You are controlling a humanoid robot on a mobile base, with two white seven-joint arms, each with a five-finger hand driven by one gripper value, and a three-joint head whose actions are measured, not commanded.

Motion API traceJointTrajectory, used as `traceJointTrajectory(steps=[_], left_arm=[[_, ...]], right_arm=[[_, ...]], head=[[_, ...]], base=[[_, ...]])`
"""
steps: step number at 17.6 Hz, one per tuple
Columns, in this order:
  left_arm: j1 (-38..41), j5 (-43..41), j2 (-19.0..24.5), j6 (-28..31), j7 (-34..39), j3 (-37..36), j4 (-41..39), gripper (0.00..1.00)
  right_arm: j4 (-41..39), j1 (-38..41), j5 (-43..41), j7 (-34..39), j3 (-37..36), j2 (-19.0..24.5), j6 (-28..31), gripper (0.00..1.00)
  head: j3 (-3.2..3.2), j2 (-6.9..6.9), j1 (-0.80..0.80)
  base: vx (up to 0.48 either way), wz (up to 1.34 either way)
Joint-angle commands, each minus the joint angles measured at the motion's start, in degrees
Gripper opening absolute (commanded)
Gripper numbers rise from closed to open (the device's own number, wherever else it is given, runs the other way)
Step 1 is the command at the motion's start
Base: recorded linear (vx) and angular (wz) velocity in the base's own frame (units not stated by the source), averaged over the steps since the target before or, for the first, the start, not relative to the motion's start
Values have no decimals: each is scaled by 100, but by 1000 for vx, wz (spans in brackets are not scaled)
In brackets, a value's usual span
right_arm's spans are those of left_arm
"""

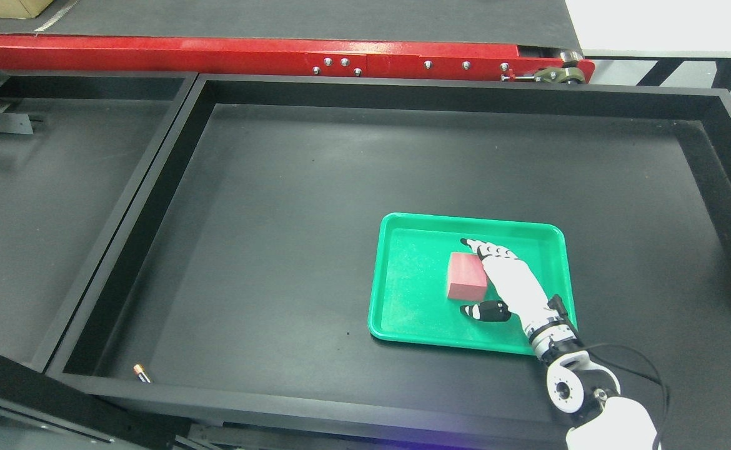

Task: Pick pink block from left shelf to tray
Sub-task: 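Close the right hand fingers around the pink block, then lift the pink block out of the green tray with the right hand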

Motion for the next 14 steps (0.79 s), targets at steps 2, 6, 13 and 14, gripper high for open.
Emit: traceJointTrajectory(steps=[2,6,13,14], left_arm=[[-167,0,100,2,-1,0,-100,100],[-167,0,100,2,-1,0,-100,100],[-176,0,100,2,-1,0,-100,100],[-167,0,100,2,-1,0,-100,100]], right_arm=[[149,-83,-3,-256,12,-100,-30,58],[149,-91,59,-477,12,-100,-65,36],[97,-39,323,-1328,-5,-100,-275,1],[44,-30,296,-1460,-49,-100,-441,1]], head=[[0,0,0],[0,0,0],[0,0,0],[0,0,0]], base=[[0,0],[0,0],[0,2],[0,0]])
